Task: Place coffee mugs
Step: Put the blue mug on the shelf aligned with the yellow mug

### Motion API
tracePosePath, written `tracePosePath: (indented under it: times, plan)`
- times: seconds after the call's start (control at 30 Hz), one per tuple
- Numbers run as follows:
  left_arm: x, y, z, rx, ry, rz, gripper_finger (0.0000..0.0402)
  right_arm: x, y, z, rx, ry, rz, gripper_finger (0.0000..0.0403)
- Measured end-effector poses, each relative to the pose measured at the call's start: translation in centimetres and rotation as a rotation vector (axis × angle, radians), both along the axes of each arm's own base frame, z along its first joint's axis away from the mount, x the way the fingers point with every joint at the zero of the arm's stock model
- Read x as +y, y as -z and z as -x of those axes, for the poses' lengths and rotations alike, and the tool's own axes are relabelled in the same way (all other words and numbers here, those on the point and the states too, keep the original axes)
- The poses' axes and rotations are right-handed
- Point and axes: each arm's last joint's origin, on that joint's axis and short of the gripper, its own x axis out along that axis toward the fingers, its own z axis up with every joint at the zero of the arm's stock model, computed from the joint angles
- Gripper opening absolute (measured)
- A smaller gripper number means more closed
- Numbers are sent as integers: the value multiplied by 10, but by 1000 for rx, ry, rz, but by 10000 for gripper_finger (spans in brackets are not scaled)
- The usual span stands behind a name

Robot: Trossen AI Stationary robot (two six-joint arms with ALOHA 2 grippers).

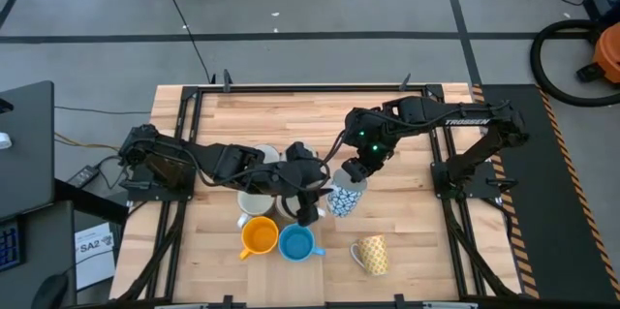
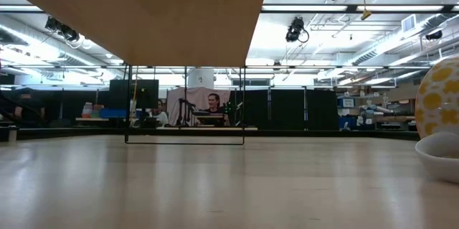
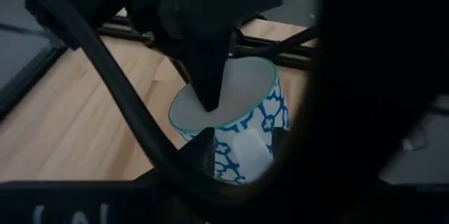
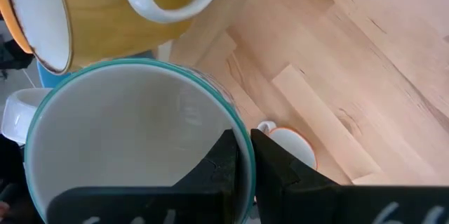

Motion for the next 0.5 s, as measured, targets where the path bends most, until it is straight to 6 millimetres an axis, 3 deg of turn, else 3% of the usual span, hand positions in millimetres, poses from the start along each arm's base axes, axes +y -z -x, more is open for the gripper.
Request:
tracePosePath:
  times: [0.5]
  plan:
    - [-3, 3, -2, -10, -66, 123, 149, 1, 0, 0, 1, -5, -32, 31]
